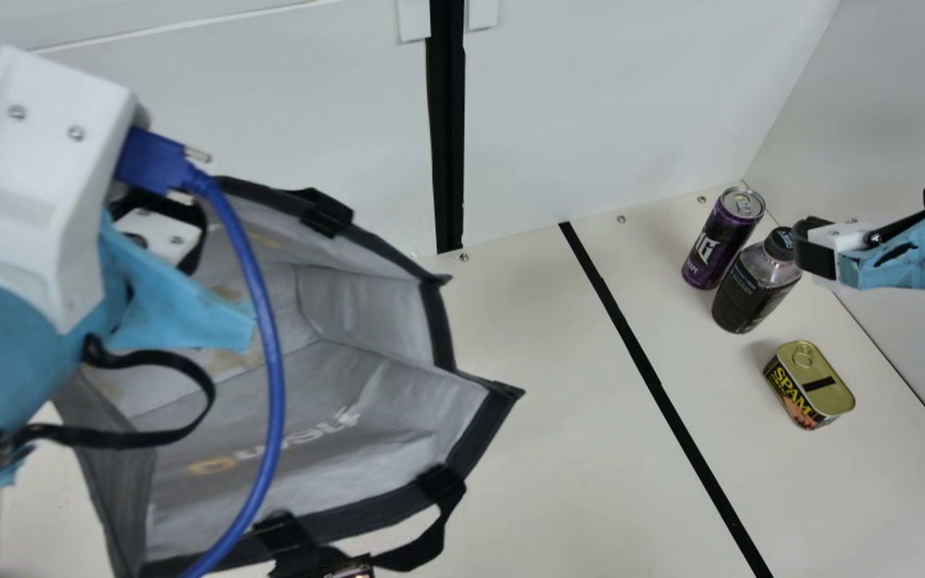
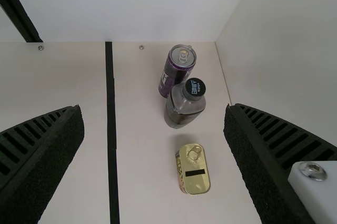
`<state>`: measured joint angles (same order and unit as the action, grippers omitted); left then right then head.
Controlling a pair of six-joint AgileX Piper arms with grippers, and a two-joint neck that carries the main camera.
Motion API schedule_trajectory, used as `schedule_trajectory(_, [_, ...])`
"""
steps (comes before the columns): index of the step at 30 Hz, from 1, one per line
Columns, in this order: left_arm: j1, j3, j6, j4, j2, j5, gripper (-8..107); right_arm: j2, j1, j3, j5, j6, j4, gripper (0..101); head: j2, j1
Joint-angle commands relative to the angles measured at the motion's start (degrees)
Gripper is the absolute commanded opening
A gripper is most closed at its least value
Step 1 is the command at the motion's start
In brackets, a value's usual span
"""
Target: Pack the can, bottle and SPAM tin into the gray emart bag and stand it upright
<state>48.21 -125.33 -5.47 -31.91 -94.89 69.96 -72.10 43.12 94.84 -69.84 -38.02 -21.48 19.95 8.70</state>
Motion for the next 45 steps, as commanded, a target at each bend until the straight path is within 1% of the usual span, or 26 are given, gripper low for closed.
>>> schedule_trajectory(1, [0.3, 2.8, -2.3, -5.2, 1.5, -0.1, -8, 0.0, 0.0, 0.0, 0.0, 0.0, 0.0, 95, 0.0, 1.3])
schedule_trajectory(7, [1.8, 10.4, -8.9, -15.1, 5.5, -0.1, -8, 0.0, 0.0, 0.0, 0.0, 0.0, 0.0, 95, 0.0, 1.3])
schedule_trajectory(12, [2.9, 17.9, -14.8, -22.3, 8.9, -0.1, -8, 0.0, 0.0, 0.0, 0.0, 0.0, 0.0, 95, 0.0, 1.3])
schedule_trajectory(19, [4.3, 28.1, -22.6, -29.0, 13.0, -0.1, -8, 0.0, 0.0, 0.0, 0.0, 0.0, 0.0, 95, 0.0, 1.3])
schedule_trajectory(26, [5.8, 36.9, -29.9, -34.7, 15.5, -0.1, -8, 0.0, 0.0, 0.0, 0.0, 0.0, 0.0, 95, 0.0, 1.3])
schedule_trajectory(30, [6.3, 40.9, -33.3, -35.8, 16.6, -0.1, -8, 0.0, 0.0, 0.0, 0.0, 0.0, 0.0, 95, 0.0, 1.3])
schedule_trajectory(34, [7.0, 44.4, -36.1, -35.4, 17.4, -0.1, -8, 0.0, 0.0, 0.0, 0.0, 0.0, 0.0, 95, 0.0, 1.3])
schedule_trajectory(40, [8.4, 48.3, -39.1, -31.9, 18.2, -0.1, -8, 0.0, 0.0, 0.0, 0.0, 0.0, 0.0, 95, 0.0, 1.3])
schedule_trajectory(45, [10.7, 50.2, -41.3, -28.3, 18.5, -0.1, -8, 0.0, 0.0, 0.0, 0.0, 0.0, 0.0, 95, 0.0, 1.3])
